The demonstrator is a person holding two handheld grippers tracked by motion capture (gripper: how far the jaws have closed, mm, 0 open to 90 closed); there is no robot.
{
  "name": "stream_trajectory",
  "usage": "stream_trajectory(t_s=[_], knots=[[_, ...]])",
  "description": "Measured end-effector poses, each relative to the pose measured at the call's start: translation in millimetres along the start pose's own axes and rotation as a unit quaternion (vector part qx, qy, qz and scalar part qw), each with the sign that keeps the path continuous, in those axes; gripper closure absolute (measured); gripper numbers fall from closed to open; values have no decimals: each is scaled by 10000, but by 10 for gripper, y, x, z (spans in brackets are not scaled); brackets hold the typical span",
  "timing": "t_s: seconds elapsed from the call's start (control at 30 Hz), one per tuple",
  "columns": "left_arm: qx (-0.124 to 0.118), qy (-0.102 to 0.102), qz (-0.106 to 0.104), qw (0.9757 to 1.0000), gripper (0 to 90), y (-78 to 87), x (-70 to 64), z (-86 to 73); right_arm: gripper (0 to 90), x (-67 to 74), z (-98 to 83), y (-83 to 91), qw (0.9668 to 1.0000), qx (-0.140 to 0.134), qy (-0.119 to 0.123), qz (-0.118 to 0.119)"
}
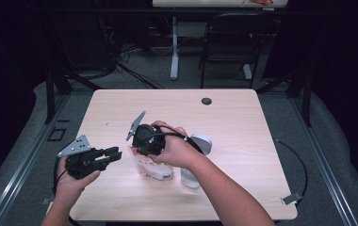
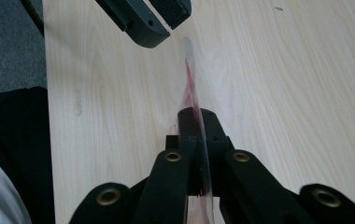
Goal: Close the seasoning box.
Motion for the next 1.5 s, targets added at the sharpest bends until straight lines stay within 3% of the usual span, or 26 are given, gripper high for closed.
stream_trajectory(t_s=[1.0, 1.5], knots=[[-76, -113, -149, 9998, 573, -68, -70, 21, 900, 10, -195, 340, 9980, -618, -107, 71], [-37, -162, -276, 9995, 525, -107, -118, 18, 900, 4, -232, 466, 9951, -962, -201, 143]])
Point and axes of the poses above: each handheld gripper's, and its own axes: y roughly backward along the jaws, z roughly out of its top, x roughly to its left, the point moved 7 cm from there along -y, roughly forward along the jaws, and after that the axes turned 5 degrees about x, right-handed, at the moved point
